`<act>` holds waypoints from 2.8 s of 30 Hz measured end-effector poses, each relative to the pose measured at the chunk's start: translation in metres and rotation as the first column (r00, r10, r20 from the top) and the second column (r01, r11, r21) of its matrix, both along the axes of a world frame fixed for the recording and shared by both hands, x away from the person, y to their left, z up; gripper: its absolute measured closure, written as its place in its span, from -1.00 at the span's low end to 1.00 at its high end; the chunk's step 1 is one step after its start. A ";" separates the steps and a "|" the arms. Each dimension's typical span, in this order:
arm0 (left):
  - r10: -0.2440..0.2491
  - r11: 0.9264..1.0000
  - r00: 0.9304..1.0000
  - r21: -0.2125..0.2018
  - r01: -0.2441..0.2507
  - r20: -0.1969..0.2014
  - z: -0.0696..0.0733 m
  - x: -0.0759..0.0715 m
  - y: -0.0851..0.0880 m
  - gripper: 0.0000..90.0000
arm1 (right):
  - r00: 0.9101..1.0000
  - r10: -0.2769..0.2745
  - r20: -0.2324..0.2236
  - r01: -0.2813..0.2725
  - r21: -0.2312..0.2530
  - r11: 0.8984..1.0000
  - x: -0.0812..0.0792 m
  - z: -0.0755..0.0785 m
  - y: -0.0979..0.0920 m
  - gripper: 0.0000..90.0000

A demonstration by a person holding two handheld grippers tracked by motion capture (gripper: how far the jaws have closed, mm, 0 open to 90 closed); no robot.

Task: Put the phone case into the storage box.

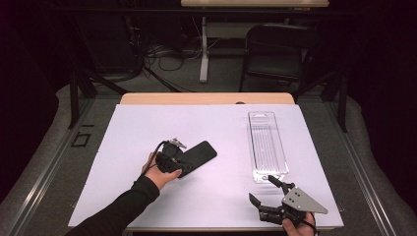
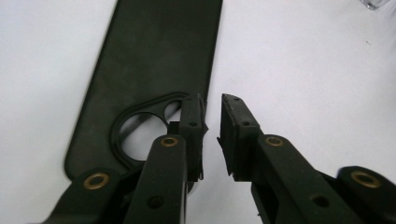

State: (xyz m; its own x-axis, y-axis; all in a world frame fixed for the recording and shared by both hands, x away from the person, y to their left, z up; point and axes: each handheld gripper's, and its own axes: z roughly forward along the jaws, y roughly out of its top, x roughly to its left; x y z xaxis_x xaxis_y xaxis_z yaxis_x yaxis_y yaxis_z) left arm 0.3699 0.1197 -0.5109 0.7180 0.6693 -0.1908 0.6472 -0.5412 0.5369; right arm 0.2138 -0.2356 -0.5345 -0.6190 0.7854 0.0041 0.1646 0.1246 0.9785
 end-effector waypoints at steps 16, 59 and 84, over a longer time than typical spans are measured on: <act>0.038 0.998 0.999 -0.047 -0.038 0.013 0.030 0.009 0.016 0.16 | 1.000 0.000 -0.006 0.000 0.003 1.000 0.000 -0.001 0.001 -0.68; -0.040 0.984 0.999 0.174 0.042 -0.013 0.037 0.049 -0.002 -0.67 | 1.000 0.009 -0.010 -0.009 -0.008 1.000 0.000 -0.001 0.001 -0.68; -0.097 0.955 0.991 0.271 0.118 -0.090 0.011 0.072 -0.034 -0.74 | 1.000 0.015 -0.012 -0.015 -0.012 1.000 0.001 -0.001 0.001 -0.68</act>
